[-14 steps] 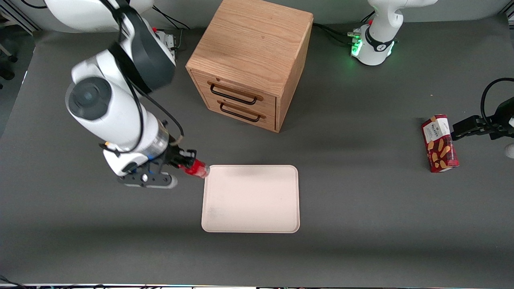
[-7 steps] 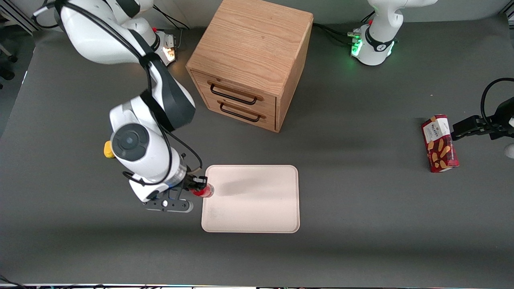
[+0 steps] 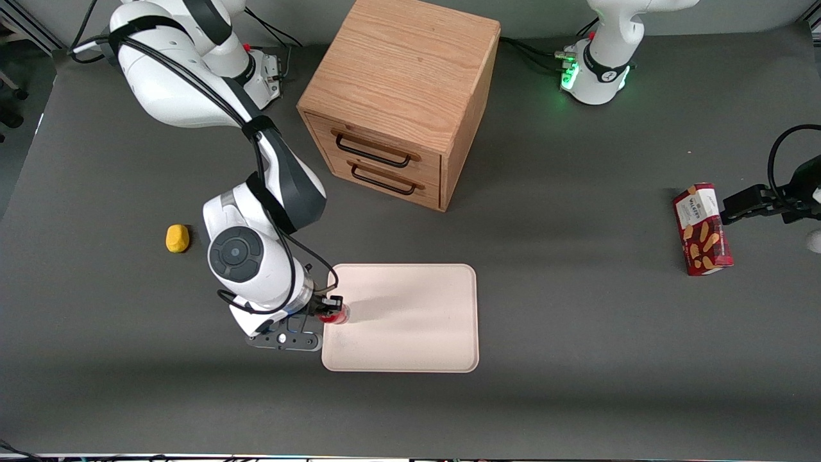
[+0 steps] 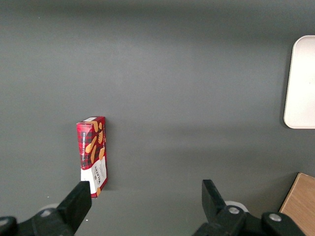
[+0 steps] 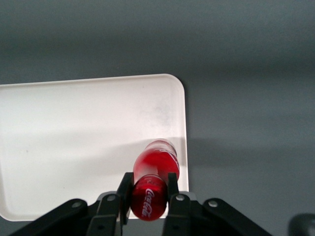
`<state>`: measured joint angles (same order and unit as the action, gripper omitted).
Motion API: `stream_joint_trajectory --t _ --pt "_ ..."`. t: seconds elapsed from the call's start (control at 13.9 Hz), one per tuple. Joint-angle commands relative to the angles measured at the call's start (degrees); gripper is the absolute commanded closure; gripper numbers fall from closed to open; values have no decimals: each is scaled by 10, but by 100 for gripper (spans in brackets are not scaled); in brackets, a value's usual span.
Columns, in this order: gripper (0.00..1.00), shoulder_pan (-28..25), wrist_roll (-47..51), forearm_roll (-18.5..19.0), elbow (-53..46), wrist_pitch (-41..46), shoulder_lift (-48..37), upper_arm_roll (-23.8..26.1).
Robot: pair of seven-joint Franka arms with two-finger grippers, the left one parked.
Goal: Place coke bottle on tray
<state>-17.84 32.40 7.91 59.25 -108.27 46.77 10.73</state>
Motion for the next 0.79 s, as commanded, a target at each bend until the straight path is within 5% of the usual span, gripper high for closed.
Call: stream_joint_trajectory --t 0.0,0.36,0.5,0.72 --pt "100 -7 17 16 8 -29 5 -3" --pt "100 -7 17 16 17 -41 10 -4" --pt "75 -7 18 17 17 -43 10 -4" --pt "21 -7 19 16 17 -44 14 -4"
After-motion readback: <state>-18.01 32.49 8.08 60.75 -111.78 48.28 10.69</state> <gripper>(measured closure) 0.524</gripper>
